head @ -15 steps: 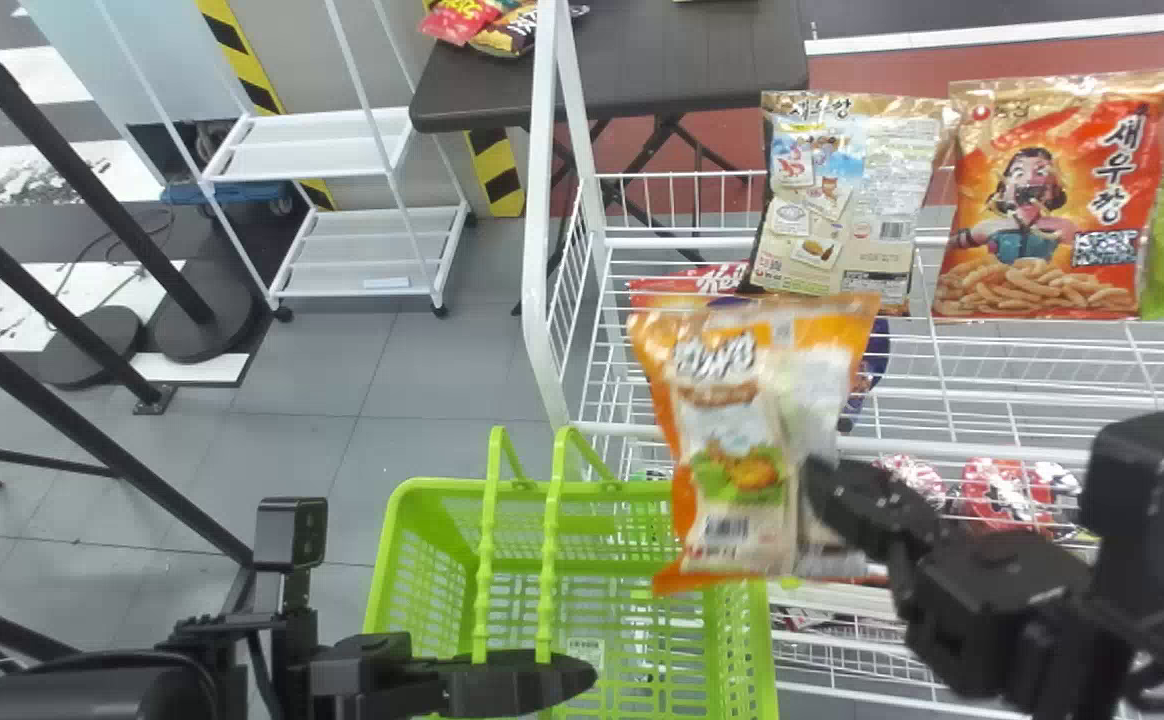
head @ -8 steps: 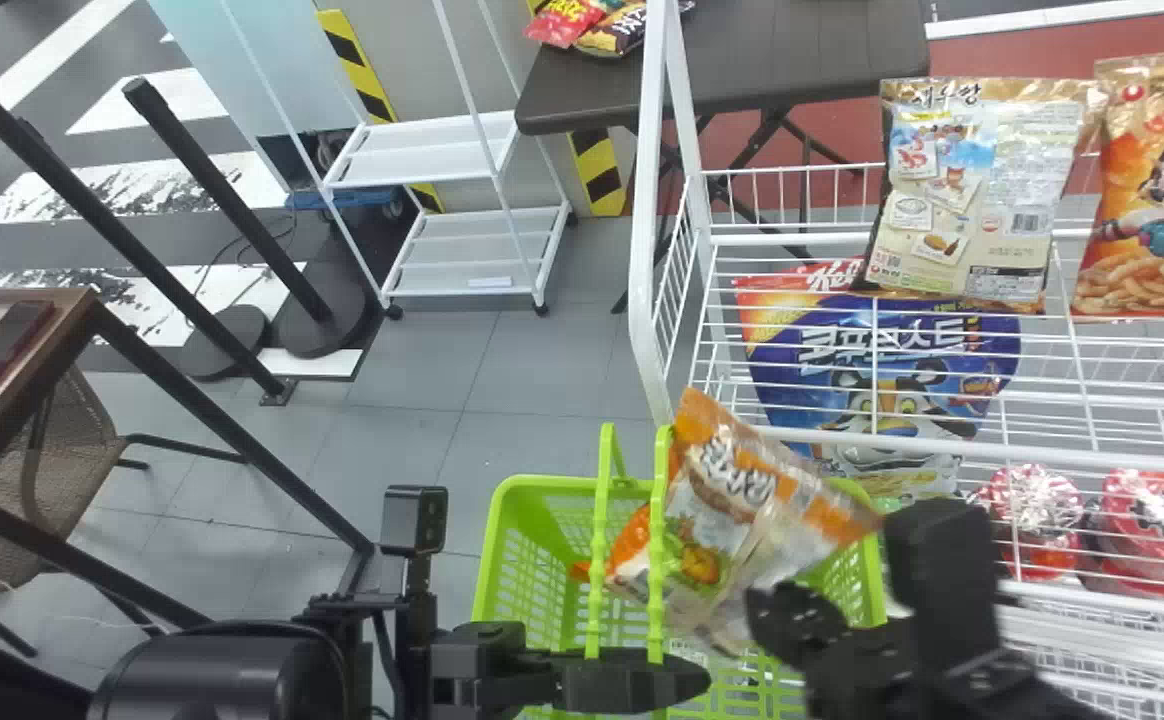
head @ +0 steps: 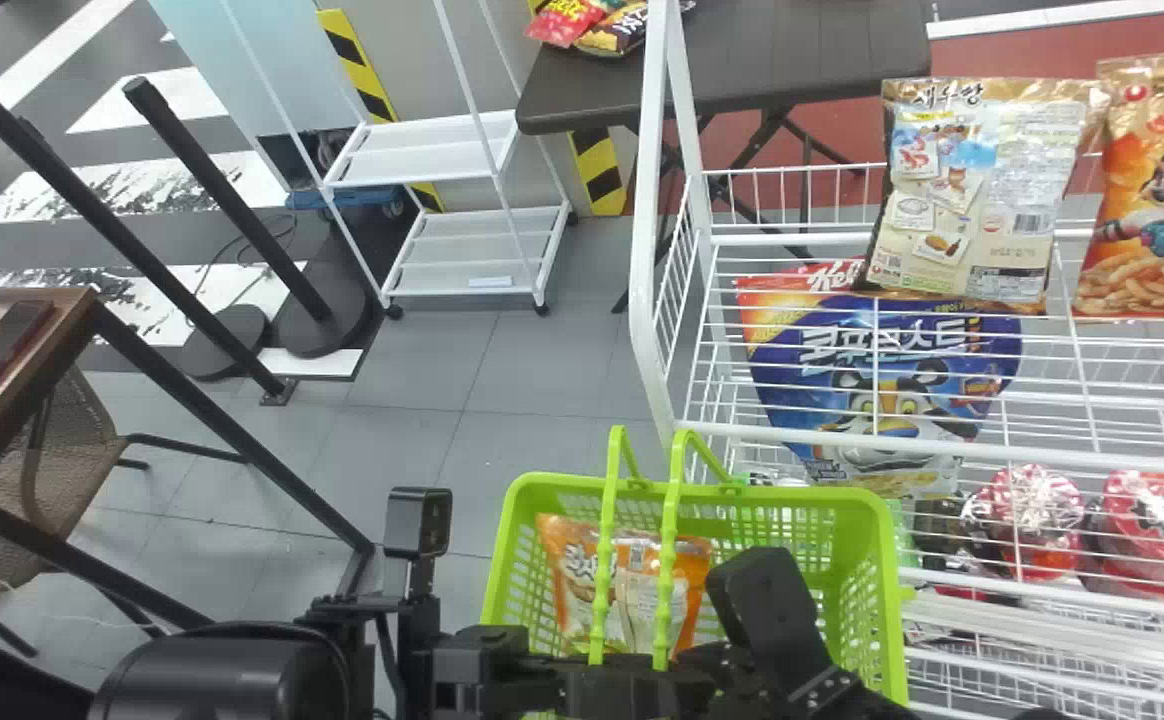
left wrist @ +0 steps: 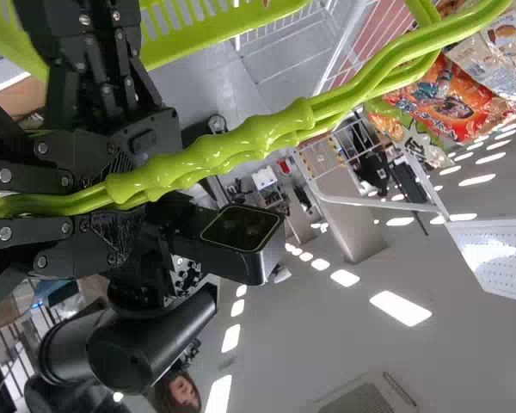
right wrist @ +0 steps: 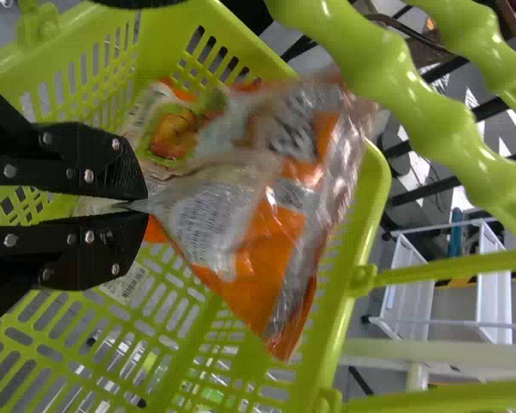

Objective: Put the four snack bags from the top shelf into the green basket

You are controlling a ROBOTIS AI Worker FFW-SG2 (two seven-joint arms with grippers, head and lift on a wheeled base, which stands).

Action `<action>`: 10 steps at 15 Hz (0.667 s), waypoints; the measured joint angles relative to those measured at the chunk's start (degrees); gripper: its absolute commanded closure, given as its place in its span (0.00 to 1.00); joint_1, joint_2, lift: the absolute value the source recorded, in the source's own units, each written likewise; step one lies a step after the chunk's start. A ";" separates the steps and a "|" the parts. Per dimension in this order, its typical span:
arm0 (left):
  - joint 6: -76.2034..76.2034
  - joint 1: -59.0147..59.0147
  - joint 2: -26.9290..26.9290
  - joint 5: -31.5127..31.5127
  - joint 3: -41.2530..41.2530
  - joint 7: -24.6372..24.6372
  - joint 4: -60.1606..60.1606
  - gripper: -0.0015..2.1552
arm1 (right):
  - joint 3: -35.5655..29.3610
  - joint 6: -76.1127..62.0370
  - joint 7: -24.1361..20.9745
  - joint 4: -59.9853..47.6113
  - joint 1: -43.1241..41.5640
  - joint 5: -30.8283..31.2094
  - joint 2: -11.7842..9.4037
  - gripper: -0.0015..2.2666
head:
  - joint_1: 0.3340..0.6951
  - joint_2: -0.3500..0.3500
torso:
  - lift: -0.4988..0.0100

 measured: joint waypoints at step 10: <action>-0.03 0.22 0.25 0.00 0.03 0.00 0.18 1.00 | -23.94 -0.77 0.34 -18.51 4.43 -1.45 -2.73 0.03 | 1.00 0.78 | 0.98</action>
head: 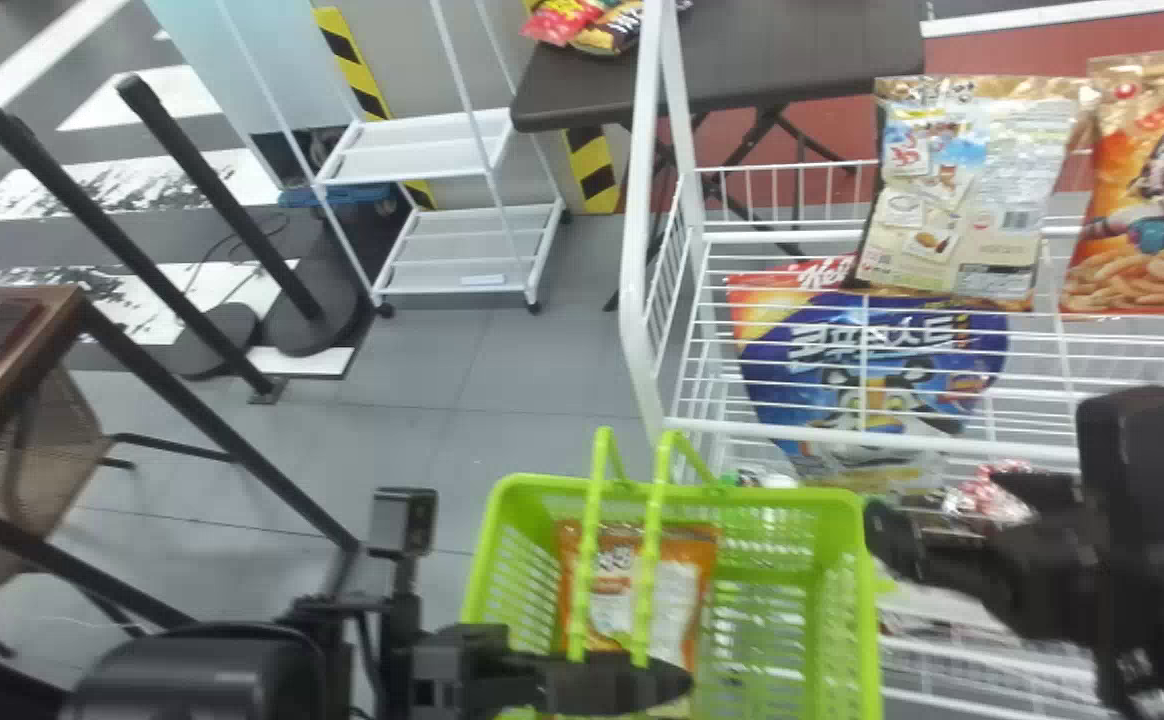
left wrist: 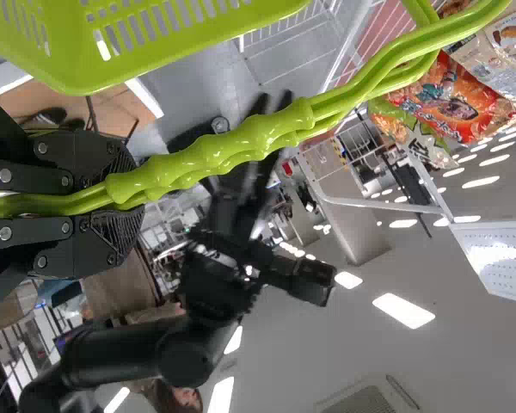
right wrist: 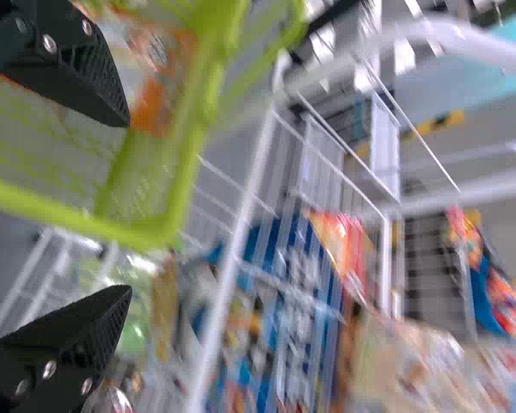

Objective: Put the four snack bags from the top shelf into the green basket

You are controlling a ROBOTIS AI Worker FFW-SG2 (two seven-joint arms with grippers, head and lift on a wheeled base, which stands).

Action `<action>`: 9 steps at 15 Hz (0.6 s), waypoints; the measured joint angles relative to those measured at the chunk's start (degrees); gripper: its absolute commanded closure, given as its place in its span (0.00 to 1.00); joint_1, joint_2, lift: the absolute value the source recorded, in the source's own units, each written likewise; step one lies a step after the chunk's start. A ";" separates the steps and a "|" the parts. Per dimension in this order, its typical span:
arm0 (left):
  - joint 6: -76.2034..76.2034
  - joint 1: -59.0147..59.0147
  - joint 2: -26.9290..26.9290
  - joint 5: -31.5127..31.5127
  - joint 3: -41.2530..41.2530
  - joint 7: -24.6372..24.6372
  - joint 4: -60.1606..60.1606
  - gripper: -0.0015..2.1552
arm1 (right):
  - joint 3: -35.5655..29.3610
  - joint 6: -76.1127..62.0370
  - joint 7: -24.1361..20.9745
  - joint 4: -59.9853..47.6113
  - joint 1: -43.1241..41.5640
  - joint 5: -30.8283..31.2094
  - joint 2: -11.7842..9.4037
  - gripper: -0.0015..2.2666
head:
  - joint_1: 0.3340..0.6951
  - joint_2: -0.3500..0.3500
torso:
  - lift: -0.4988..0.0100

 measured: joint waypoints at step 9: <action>0.00 0.44 -0.11 0.09 -0.03 0.00 0.18 1.00 | -1.23 -18.08 -8.46 28.13 -24.20 -0.31 1.37 0.03 | 1.00 0.62 | 0.98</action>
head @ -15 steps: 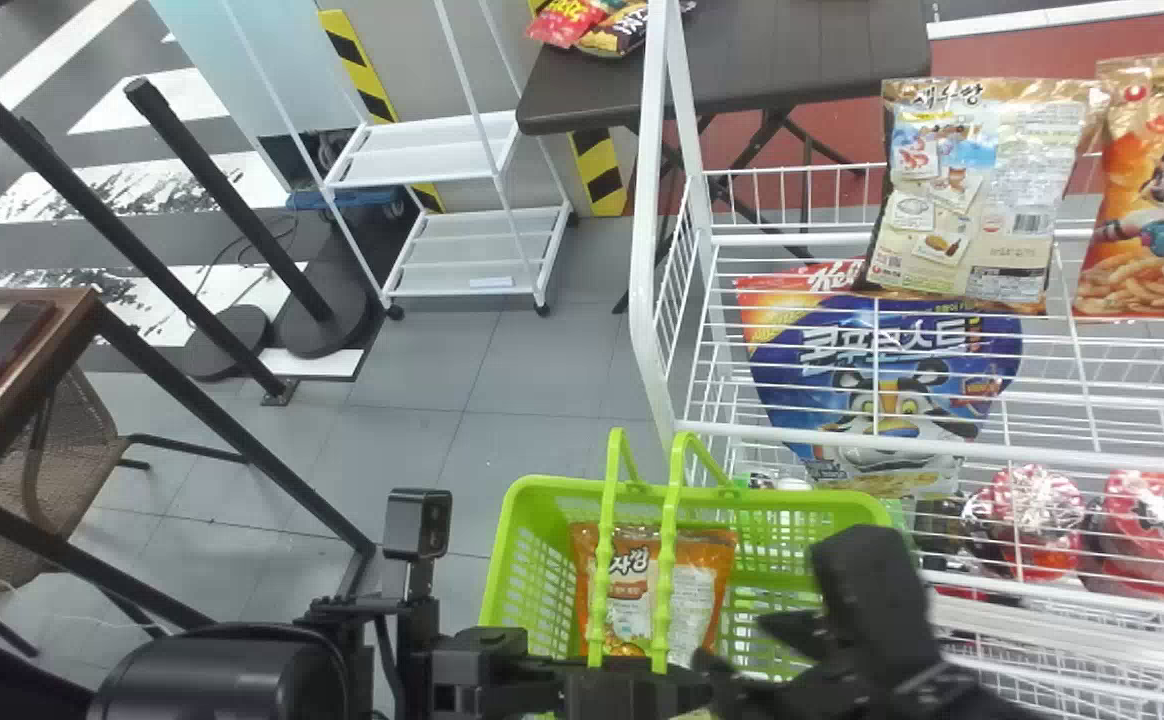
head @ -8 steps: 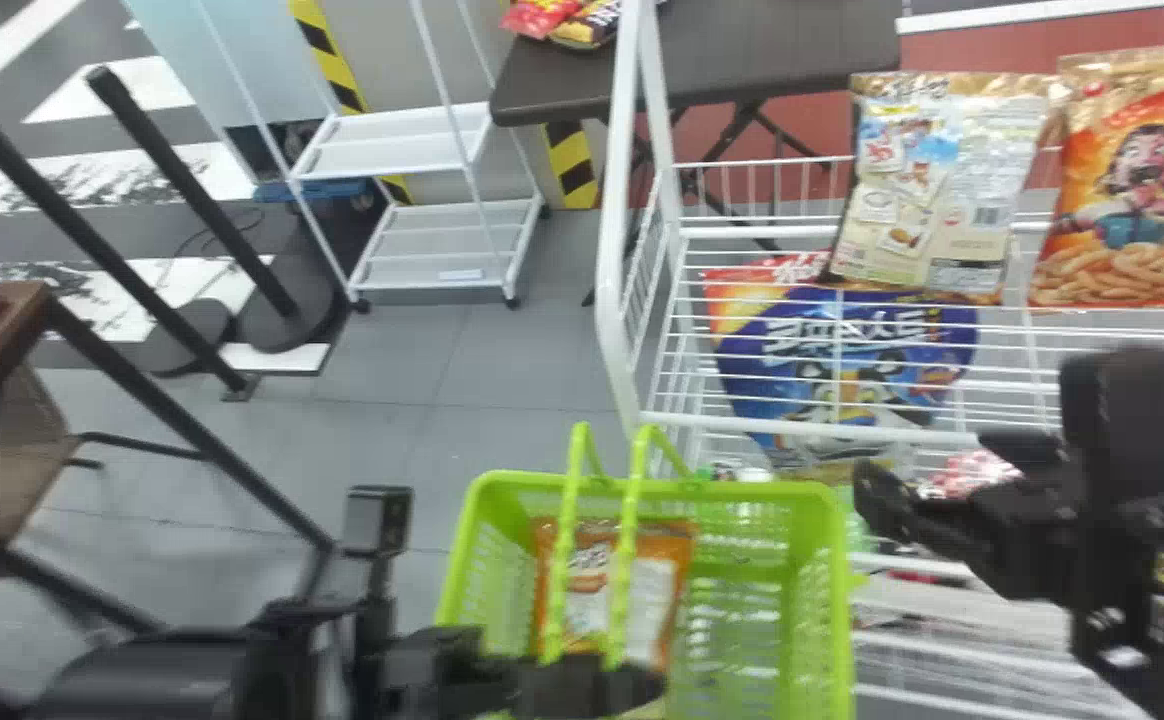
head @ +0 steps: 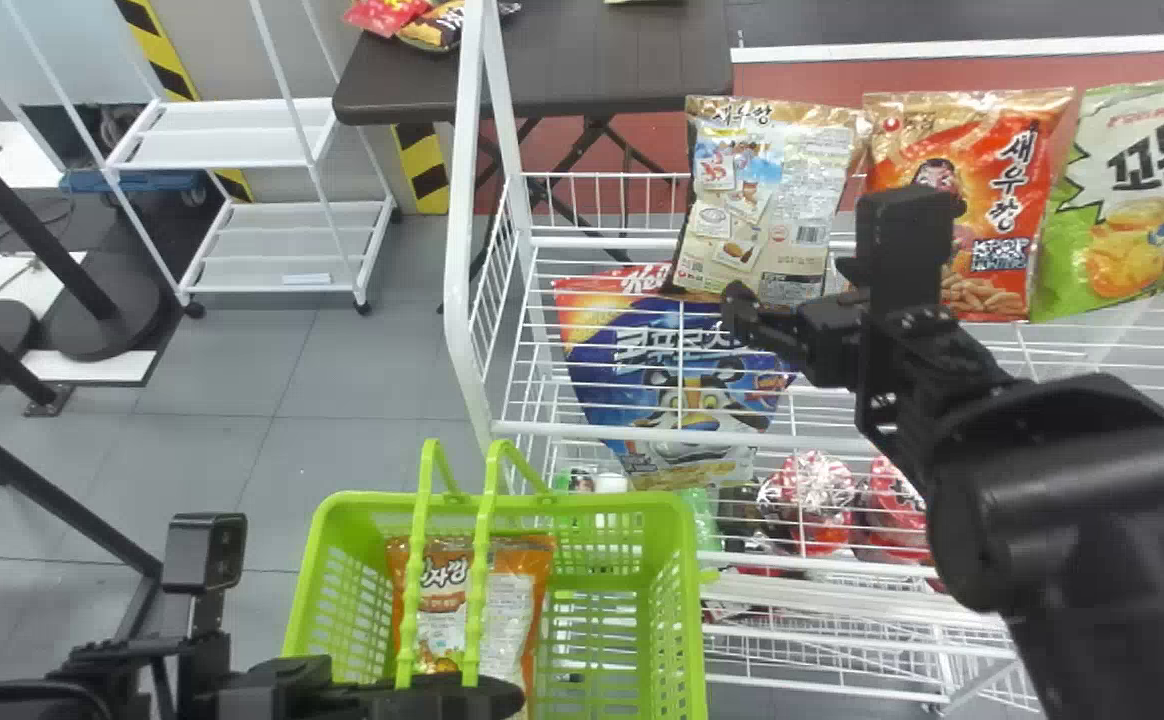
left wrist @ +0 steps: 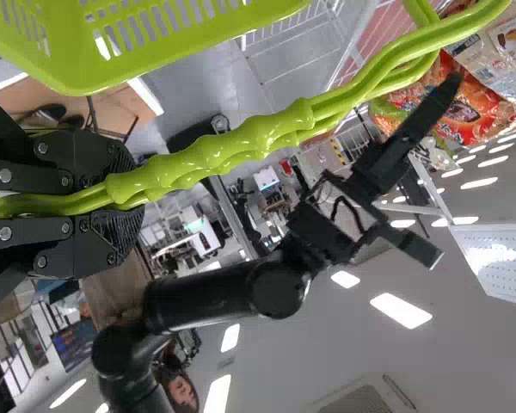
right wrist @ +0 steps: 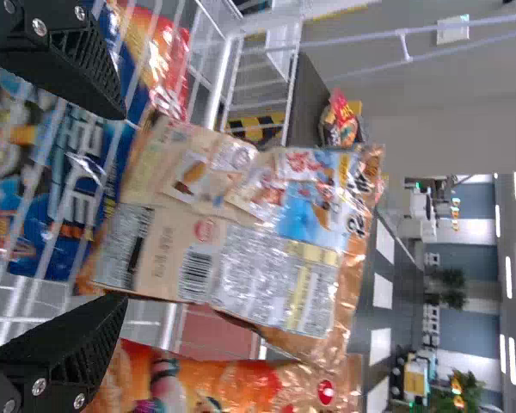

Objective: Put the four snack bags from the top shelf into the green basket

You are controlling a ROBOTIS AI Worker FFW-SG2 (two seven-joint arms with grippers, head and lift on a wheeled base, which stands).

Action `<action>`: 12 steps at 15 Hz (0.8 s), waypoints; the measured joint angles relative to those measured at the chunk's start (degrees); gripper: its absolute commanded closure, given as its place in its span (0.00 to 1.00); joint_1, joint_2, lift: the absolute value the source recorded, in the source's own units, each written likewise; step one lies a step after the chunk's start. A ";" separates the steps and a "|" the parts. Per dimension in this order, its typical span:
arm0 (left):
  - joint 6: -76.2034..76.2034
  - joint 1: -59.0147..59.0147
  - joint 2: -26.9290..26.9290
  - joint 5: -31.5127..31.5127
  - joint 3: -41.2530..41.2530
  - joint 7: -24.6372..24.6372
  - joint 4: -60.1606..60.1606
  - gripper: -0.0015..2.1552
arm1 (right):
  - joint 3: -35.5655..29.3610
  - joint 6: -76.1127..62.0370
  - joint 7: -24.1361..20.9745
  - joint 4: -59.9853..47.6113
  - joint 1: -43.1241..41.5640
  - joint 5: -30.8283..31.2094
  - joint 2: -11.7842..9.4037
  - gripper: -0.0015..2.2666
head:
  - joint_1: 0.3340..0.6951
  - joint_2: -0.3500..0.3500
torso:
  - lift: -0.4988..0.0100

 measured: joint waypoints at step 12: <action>-0.33 0.10 0.53 0.42 -0.10 0.00 0.38 1.00 | 1.97 -7.13 -1.06 15.07 -9.09 0.48 1.88 0.99 | 1.00 0.66 | 0.98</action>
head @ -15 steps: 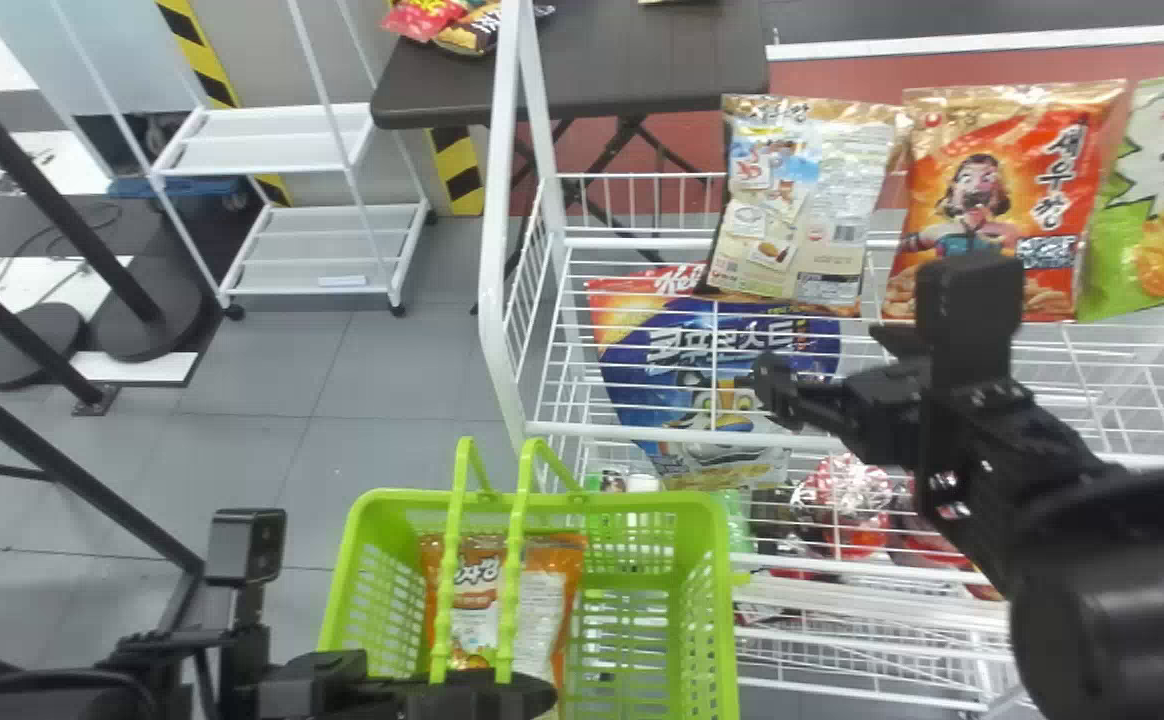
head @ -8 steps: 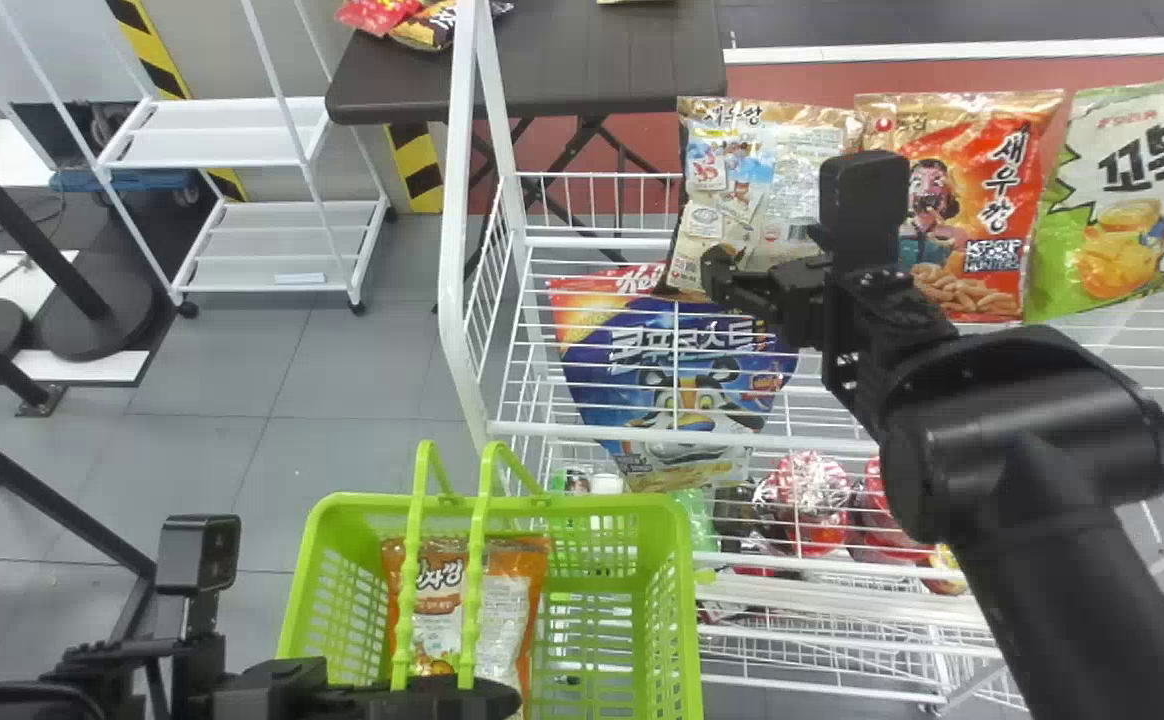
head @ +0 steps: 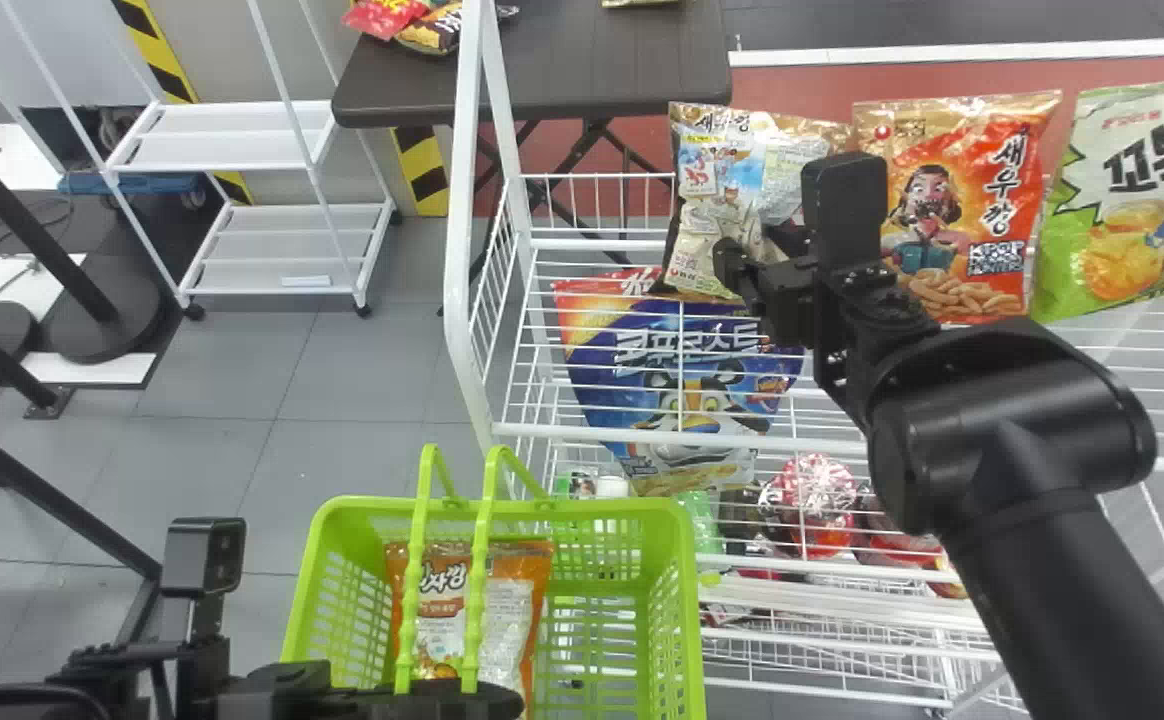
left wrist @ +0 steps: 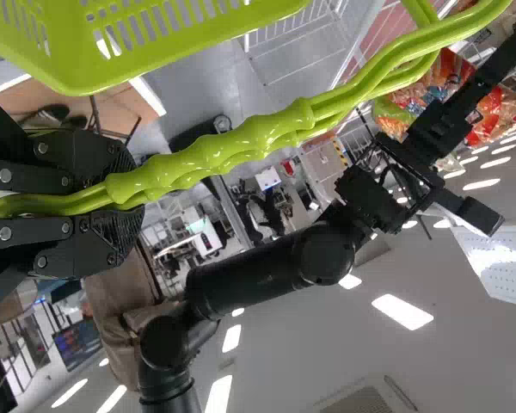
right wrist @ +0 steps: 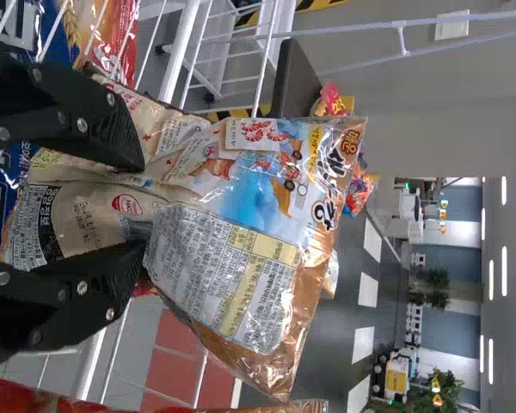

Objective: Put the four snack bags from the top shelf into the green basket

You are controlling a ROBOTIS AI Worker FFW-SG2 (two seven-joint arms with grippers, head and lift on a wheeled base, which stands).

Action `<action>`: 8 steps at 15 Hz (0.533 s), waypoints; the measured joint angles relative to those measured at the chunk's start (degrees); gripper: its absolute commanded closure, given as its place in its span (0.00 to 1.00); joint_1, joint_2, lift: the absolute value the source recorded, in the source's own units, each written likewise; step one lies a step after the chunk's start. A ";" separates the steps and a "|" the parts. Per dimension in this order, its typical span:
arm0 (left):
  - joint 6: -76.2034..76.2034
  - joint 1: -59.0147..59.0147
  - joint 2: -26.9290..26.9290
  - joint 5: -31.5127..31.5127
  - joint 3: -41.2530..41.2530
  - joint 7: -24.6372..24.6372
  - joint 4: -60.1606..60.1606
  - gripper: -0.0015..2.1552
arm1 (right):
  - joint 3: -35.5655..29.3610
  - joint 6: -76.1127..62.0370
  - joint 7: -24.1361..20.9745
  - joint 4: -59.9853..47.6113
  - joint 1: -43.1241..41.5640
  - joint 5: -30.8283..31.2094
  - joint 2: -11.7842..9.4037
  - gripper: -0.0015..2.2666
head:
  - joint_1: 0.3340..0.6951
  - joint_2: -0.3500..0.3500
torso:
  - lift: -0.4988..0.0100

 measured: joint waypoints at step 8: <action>-0.02 0.24 0.00 0.02 0.01 0.00 -0.06 1.00 | -0.94 0.89 1.66 -16.22 10.65 0.21 -0.46 0.99 | 1.00 0.67 | 0.98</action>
